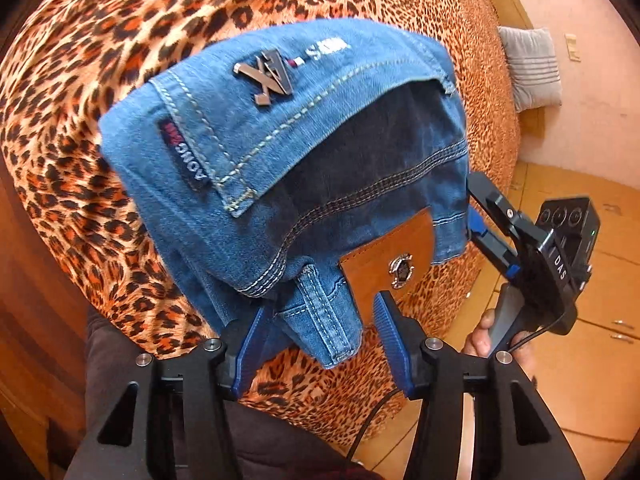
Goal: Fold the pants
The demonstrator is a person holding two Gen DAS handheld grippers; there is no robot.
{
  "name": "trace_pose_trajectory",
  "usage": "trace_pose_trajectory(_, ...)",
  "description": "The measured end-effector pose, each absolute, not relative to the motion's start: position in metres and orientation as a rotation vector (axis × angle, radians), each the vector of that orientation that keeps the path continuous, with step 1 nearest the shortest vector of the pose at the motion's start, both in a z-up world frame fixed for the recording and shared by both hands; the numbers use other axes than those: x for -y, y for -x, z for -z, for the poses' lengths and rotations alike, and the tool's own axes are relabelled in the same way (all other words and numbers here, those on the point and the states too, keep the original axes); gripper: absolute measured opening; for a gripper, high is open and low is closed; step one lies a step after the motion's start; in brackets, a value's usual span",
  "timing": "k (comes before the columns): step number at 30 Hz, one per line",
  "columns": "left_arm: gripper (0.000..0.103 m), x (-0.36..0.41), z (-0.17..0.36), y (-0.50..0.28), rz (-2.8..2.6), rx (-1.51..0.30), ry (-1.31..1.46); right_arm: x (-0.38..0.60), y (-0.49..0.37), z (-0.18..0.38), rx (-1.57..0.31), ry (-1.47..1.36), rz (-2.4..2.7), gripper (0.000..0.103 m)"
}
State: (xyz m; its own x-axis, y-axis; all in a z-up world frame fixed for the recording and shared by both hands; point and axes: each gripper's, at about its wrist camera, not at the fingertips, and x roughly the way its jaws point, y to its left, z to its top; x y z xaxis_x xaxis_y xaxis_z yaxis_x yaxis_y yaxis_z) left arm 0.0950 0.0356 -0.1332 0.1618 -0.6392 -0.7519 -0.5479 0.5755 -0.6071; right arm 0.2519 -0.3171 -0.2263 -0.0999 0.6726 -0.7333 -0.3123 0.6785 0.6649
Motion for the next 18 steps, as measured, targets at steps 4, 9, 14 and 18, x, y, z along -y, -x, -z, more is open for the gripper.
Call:
trace_pose_trajectory(4, 0.041, -0.015, 0.129, -0.091, 0.058, -1.547, 0.916, 0.302, -0.233, 0.207, -1.404, -0.174, -0.959, 0.019)
trace_pose_trajectory(9, 0.041, -0.017, 0.153, -0.087, 0.065, -1.605, 0.974, 0.329, -0.225, 0.260, -1.525, -0.137, -0.822, 0.017)
trace_pose_trajectory(14, 0.037, -0.021, 0.097, -0.082, 0.223, -1.553, 0.784, 0.346, -0.224, 0.238, -1.479, -0.279, -0.826, 0.034)
trace_pose_trajectory(18, 0.044, -0.057, 0.053, -0.074, 0.239, -1.443, 0.720, 0.358, -0.238, 0.208, -1.386, -0.364, -0.805, 0.042)
